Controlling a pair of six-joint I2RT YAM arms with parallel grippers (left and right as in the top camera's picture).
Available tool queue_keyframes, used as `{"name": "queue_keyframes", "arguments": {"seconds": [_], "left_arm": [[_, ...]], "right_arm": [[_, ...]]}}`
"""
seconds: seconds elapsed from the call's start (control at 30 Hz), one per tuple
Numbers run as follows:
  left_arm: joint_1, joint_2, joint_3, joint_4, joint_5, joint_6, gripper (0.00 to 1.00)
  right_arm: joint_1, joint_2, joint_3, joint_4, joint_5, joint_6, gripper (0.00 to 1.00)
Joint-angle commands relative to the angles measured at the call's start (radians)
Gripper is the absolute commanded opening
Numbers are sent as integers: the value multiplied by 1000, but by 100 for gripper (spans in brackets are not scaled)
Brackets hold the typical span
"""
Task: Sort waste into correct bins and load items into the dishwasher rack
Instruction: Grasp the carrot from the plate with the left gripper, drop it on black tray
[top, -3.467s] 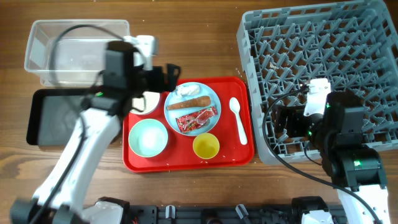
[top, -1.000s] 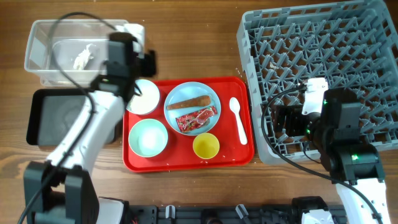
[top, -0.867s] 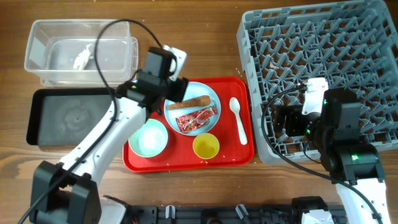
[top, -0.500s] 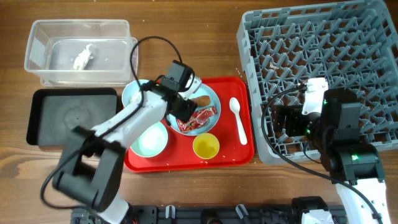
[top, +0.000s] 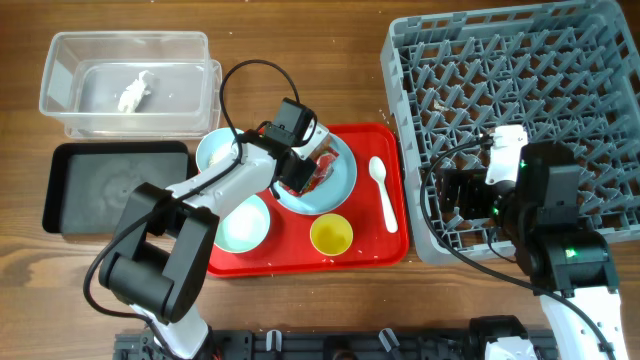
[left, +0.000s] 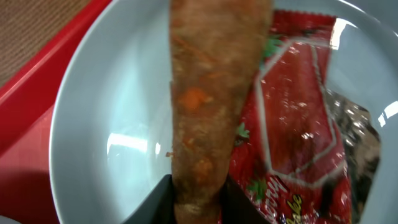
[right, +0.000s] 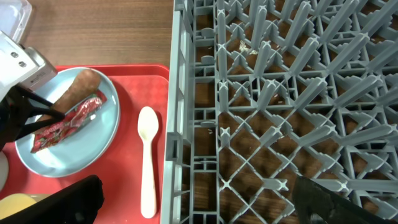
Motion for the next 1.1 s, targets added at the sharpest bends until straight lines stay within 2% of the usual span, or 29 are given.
{"name": "queue_keyframes", "arguments": {"seconds": [0.0,0.07,0.13,0.43,0.57,0.67,0.7,0.8,0.83,1.0,1.07], "left_arm": [[0,15,-3,18,4,2,8],[0,9,0,18,-14,-5,4],[0,-23,1,18,-53,-10,4],[1,-262,1,-24,-63,-74,4],[40,-388,1,-142,-215,-281,4],[183,-520,1,-271,-237,-478,4],[274,-557,1,-324,-237,-573,4],[485,-579,1,-409,-237,-702,4],[600,-570,-9,-414,-237,-748,4],[940,-456,-69,-326,-228,-860,4],[992,-396,-69,-295,-224,-860,4]], "right_arm": [[5,3,23,-1,6,12,100],[5,3,23,-1,7,12,100],[5,3,23,-2,7,12,100],[5,2,23,-4,7,12,100],[5,2,23,-4,7,11,100],[5,2,23,-4,7,11,100],[5,3,23,-3,7,12,100],[5,2,23,-4,6,12,100],[5,3,23,-4,6,12,100],[5,2,23,-3,6,12,100],[5,2,23,-3,6,12,100]]}}
